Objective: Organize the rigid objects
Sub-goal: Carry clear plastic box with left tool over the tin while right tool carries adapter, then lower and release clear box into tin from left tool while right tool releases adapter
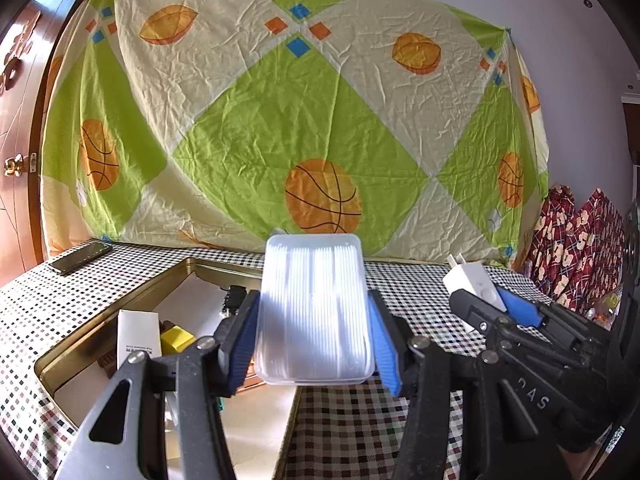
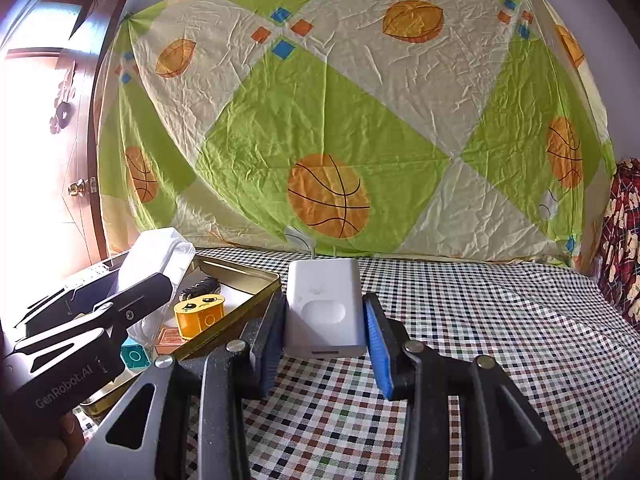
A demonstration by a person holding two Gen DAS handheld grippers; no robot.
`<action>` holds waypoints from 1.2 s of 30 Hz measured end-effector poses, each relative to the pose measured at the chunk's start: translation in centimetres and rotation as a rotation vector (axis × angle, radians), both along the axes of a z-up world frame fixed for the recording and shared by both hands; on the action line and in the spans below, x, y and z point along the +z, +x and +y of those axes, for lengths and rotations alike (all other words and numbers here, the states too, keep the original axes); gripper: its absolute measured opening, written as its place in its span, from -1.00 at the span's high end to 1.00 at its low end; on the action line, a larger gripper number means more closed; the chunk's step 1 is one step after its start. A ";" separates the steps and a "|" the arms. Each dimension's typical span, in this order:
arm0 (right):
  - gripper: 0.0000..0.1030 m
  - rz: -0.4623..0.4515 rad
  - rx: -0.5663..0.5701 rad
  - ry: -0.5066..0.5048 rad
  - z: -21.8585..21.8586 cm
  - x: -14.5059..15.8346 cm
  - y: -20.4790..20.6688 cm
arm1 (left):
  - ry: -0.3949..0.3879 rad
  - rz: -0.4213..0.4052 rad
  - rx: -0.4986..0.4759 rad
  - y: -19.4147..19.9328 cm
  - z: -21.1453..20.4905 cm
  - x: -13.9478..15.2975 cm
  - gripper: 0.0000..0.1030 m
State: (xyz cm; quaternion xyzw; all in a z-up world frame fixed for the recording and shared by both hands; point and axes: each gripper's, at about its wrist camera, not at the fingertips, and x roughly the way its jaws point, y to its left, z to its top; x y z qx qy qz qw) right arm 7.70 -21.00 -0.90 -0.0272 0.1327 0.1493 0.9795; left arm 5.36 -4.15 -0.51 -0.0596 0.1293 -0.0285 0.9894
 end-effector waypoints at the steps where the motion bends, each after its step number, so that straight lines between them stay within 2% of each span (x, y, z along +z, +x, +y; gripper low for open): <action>1: 0.21 0.001 0.005 -0.002 0.2 0.0 0.0 | 0.000 -0.002 0.004 -0.1 0.1 0.0 0.00; 12: 0.21 -0.008 0.034 -0.006 1.7 -0.2 -0.5 | -0.012 -0.018 0.038 -0.7 1.8 0.2 0.00; 36: 0.21 -0.011 0.107 -0.004 4.8 -0.3 -0.9 | -0.032 0.011 0.100 -1.0 5.8 -0.2 0.00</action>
